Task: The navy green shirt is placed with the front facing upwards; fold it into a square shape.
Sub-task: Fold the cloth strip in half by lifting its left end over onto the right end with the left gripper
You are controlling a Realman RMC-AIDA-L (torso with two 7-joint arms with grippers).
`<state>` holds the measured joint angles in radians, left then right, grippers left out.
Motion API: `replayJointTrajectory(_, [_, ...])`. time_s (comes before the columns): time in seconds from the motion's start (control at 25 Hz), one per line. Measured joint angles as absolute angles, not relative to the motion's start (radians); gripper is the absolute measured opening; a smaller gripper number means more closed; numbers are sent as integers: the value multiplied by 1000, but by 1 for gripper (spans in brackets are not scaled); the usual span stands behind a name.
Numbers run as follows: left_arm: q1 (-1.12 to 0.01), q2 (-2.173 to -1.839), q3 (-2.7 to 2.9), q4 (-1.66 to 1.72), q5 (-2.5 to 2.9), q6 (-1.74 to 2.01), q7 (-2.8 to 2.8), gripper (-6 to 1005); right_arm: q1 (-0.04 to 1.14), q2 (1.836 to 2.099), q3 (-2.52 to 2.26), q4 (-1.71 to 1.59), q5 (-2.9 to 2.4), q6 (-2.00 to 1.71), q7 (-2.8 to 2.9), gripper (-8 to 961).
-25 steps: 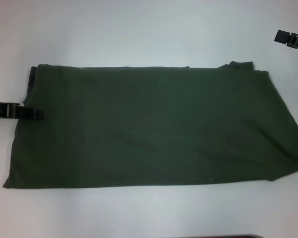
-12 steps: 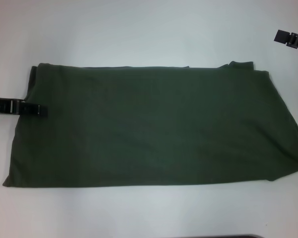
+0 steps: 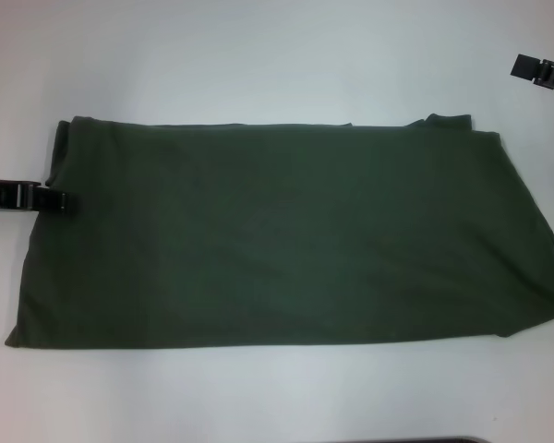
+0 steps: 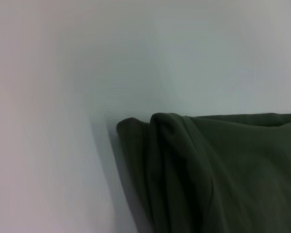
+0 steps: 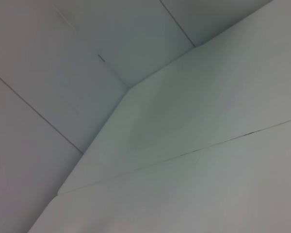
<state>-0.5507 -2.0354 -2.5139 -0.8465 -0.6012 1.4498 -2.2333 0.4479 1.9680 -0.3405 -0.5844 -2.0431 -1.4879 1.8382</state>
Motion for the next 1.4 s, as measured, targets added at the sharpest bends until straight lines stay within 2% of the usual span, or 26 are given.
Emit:
replayJointTrajectory(0.24, [-551,-2035,-2509,-847,-599,1445,-2234,204,448,1969,-341,-584,-2043,-1488,1837,924])
replayJointTrajectory(0.68, [-551,-2037,-2514,-845,-606,1455,-2235,92,448,1970,-341,-584,-2043,-1488,1838,924])
replayJointTrajectory(0.96, [-551,-2041,-2516,-866,-686,1528,-2227,91,448,1970,-341,-584,-2044,-1488,1839,924])
replayJointTrajectory(1.4, [-542,-2066,-2518,-950,-780,1639,-2233,90,445,1970,-341,-584,-2047,-1488,1835,924])
